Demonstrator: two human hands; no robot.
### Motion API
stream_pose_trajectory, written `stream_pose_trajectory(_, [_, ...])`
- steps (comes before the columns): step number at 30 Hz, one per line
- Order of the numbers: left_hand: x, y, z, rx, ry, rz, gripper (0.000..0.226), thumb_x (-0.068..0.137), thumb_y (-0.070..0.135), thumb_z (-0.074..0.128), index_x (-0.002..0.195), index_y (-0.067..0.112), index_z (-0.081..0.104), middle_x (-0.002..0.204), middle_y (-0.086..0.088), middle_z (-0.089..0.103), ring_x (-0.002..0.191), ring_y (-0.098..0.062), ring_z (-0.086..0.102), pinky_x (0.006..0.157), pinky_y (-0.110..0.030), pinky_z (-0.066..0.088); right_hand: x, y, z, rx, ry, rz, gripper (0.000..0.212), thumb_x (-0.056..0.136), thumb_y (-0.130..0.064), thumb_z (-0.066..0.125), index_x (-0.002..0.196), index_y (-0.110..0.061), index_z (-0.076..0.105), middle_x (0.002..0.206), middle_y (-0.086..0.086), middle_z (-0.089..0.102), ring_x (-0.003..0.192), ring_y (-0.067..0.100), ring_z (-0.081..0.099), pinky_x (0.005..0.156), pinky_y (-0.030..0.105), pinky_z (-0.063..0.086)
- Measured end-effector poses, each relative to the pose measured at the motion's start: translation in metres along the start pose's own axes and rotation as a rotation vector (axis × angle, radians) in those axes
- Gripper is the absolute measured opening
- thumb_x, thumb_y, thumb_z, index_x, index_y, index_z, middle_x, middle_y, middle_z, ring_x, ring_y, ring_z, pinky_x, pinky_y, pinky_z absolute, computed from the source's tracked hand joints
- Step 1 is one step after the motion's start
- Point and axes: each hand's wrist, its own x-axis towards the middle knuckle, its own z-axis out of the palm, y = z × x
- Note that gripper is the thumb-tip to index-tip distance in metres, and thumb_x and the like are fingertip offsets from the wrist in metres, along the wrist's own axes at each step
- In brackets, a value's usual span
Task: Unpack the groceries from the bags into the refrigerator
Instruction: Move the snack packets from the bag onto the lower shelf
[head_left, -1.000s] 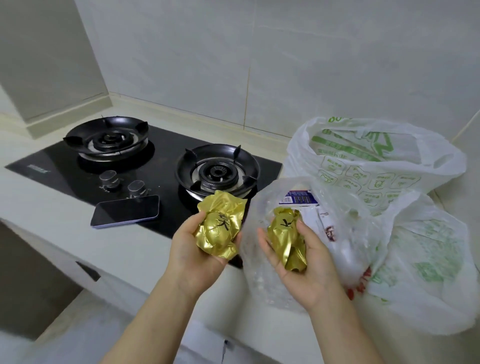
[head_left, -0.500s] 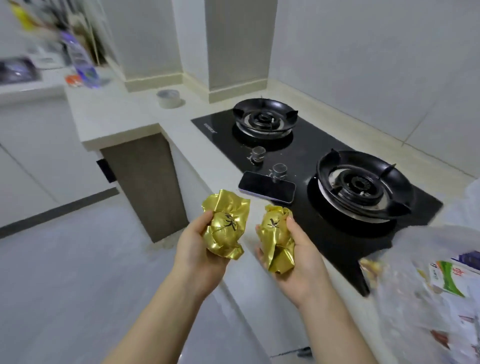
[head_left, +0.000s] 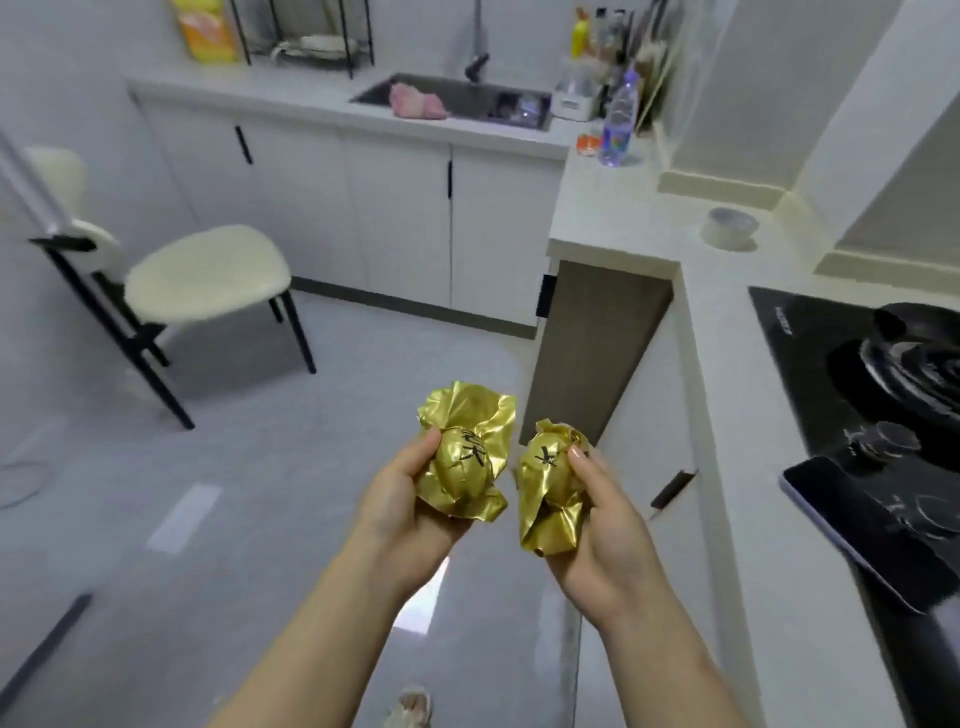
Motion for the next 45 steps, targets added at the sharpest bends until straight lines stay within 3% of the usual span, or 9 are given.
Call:
stream_pose_trajectory(8, [-0.056, 0.063, -0.087, -0.200, 0.196, 0.298, 0.021, 0.094, 0.022, 0.048, 0.098, 0.009, 0.064, 0.080, -0.010, 0.072, 0.076, -0.024, 0.062, 0.078, -0.039, 0.046, 0.007, 0.066, 0.096, -0.236, -0.301, 0.214, 0.041, 0.069, -0.019, 0.061, 0.110, -0.014, 0.058, 0.102, 0.016, 0.058, 0.097, 0.029, 0.054, 0.074, 0.037, 0.049])
stream_pose_trajectory(13, [-0.092, 0.114, -0.149, -0.341, 0.270, 0.445, 0.023, 0.094, 0.023, 0.048, 0.101, 0.008, 0.064, 0.087, -0.011, 0.071, 0.079, -0.024, 0.063, 0.075, -0.036, 0.048, 0.004, 0.115, 0.167, -0.312, -0.450, 0.298, 0.030, 0.085, -0.008, 0.057, 0.109, -0.025, 0.061, 0.090, 0.008, 0.061, 0.082, 0.025, 0.060, 0.074, 0.047, 0.055])
stream_pose_trajectory(17, [-0.129, 0.159, -0.198, -0.380, 0.334, 0.569, 0.022, 0.094, 0.023, 0.048, 0.100, 0.009, 0.064, 0.087, -0.010, 0.071, 0.081, -0.024, 0.063, 0.077, -0.038, 0.047, -0.001, 0.161, 0.237, -0.306, -0.478, 0.287, 0.022, 0.090, -0.013, 0.056, 0.109, -0.022, 0.059, 0.087, 0.006, 0.065, 0.078, 0.021, 0.064, 0.067, 0.035, 0.059])
stream_pose_trajectory(20, [-0.157, 0.191, -0.233, -0.411, 0.371, 0.651, 0.022, 0.095, 0.023, 0.048, 0.101, 0.010, 0.064, 0.083, -0.008, 0.073, 0.079, -0.022, 0.064, 0.072, -0.036, 0.048, -0.010, 0.202, 0.286, -0.320, -0.482, 0.277, 0.008, 0.091, -0.017, 0.057, 0.098, -0.015, 0.056, 0.093, 0.009, 0.062, 0.085, 0.023, 0.062, 0.070, 0.033, 0.058])
stream_pose_trajectory(25, [-0.196, 0.233, -0.283, -0.430, 0.404, 0.748, 0.021, 0.094, 0.021, 0.048, 0.101, 0.009, 0.064, 0.086, -0.009, 0.073, 0.080, -0.022, 0.067, 0.064, -0.036, 0.047, -0.025, 0.266, 0.351, -0.327, -0.494, 0.320, 0.013, 0.092, -0.017, 0.057, 0.097, -0.009, 0.049, 0.094, 0.012, 0.059, 0.080, 0.022, 0.061, 0.072, 0.035, 0.056])
stream_pose_trajectory(30, [-0.229, 0.267, -0.323, -0.441, 0.439, 0.849, 0.021, 0.093, 0.014, 0.045, 0.097, 0.005, 0.063, 0.085, -0.012, 0.072, 0.083, -0.025, 0.065, 0.073, -0.037, 0.048, -0.044, 0.315, 0.395, -0.267, -0.673, 0.424, 0.016, 0.087, 0.001, 0.044, 0.075, -0.003, 0.055, 0.082, 0.011, 0.055, 0.084, 0.024, 0.051, 0.093, 0.041, 0.049])
stream_pose_trajectory(33, [-0.245, 0.285, -0.341, -0.453, 0.451, 0.893, 0.023, 0.092, 0.009, 0.044, 0.106, 0.003, 0.061, 0.101, -0.015, 0.069, 0.093, -0.029, 0.063, 0.077, -0.037, 0.049, -0.049, 0.342, 0.420, -0.279, -0.754, 0.457, 0.022, 0.087, 0.003, 0.045, 0.107, 0.001, 0.054, 0.098, 0.015, 0.056, 0.088, 0.023, 0.058, 0.091, 0.038, 0.051])
stream_pose_trajectory(35, [-0.252, 0.298, -0.352, -0.454, 0.457, 0.933, 0.026, 0.092, 0.009, 0.045, 0.113, 0.003, 0.059, 0.108, -0.015, 0.067, 0.098, -0.028, 0.063, 0.082, -0.037, 0.048, -0.052, 0.358, 0.437, -0.289, -0.783, 0.444, 0.031, 0.090, 0.001, 0.052, 0.120, -0.003, 0.047, 0.106, 0.016, 0.060, 0.095, 0.024, 0.064, 0.090, 0.036, 0.052])
stream_pose_trajectory(45, [-0.273, 0.389, -0.394, -0.339, 0.599, 1.220, 0.020, 0.089, 0.000, 0.050, 0.101, 0.011, 0.061, 0.096, -0.008, 0.070, 0.081, -0.018, 0.068, 0.075, -0.030, 0.054, -0.051, 0.415, 0.543, -0.554, -1.033, 0.175, 0.030, 0.082, -0.006, 0.068, 0.098, -0.021, 0.047, 0.113, 0.013, 0.059, 0.097, 0.025, 0.066, 0.074, 0.028, 0.057])
